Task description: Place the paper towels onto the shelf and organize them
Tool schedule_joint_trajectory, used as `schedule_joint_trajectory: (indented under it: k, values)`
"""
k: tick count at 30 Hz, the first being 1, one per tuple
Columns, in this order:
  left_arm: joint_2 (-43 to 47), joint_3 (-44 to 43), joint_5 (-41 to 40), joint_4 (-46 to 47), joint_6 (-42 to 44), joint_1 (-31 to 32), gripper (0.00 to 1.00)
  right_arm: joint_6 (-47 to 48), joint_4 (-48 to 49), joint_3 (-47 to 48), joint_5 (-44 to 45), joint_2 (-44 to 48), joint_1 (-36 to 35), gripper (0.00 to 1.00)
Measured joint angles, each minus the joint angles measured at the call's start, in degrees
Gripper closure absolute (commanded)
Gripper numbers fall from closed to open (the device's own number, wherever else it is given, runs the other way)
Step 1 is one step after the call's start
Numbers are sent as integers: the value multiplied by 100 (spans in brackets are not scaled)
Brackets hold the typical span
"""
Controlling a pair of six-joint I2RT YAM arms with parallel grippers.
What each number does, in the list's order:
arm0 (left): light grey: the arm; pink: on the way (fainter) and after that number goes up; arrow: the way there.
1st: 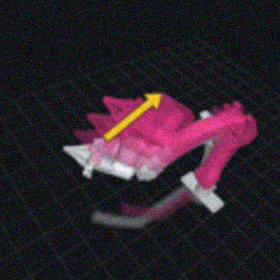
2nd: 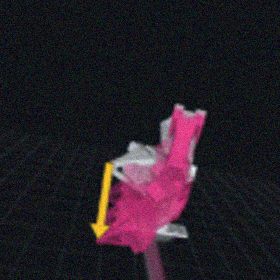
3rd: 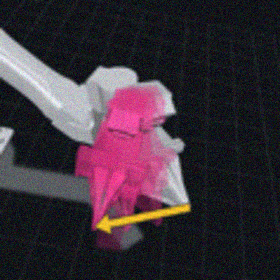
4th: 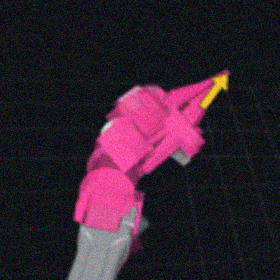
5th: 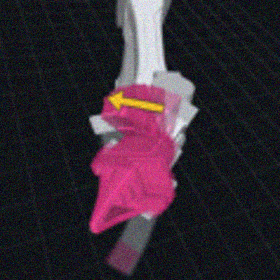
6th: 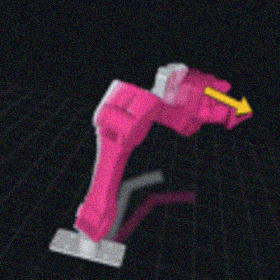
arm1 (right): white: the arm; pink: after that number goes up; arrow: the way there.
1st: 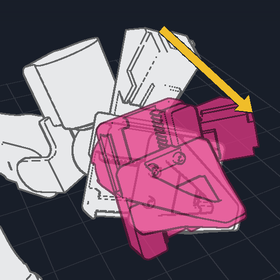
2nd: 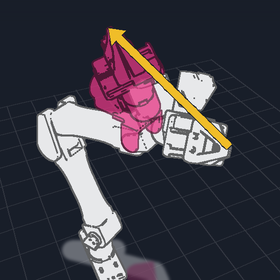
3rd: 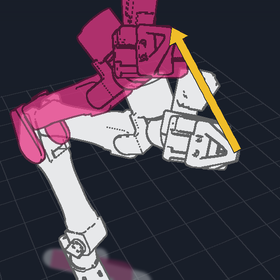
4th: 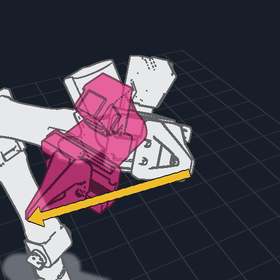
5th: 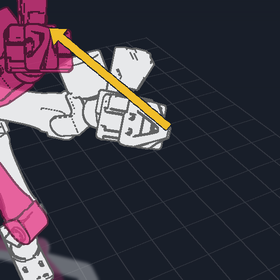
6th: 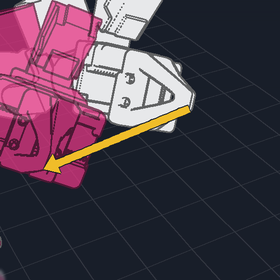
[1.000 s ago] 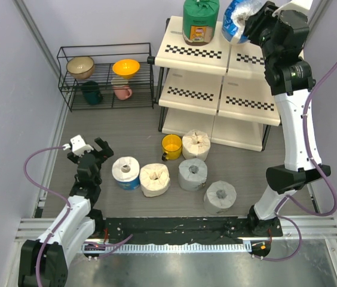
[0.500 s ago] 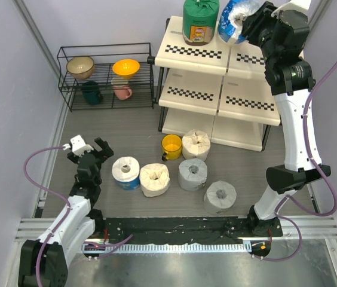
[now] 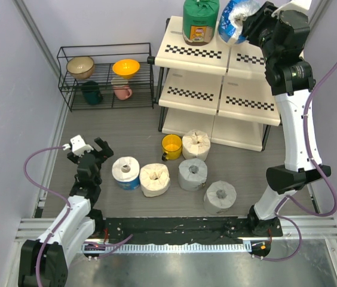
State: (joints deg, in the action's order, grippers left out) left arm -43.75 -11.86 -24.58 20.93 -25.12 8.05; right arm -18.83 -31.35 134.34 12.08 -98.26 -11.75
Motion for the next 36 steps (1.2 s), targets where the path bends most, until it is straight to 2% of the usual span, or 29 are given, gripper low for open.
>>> schedule_joint_trajectory:
  k: [22, 26, 36]
  values:
    - [-35, 0, -55, -2, -2, 0, 0, -24, 4, -291, -11, 376, 22, 78]
    - [-35, 0, -81, -2, -4, 0, 0, -24, -7, -363, -28, 374, 22, 73]
    - [-35, 0, -90, -2, -2, 2, 0, -22, 2, -376, -155, 352, 22, 48]
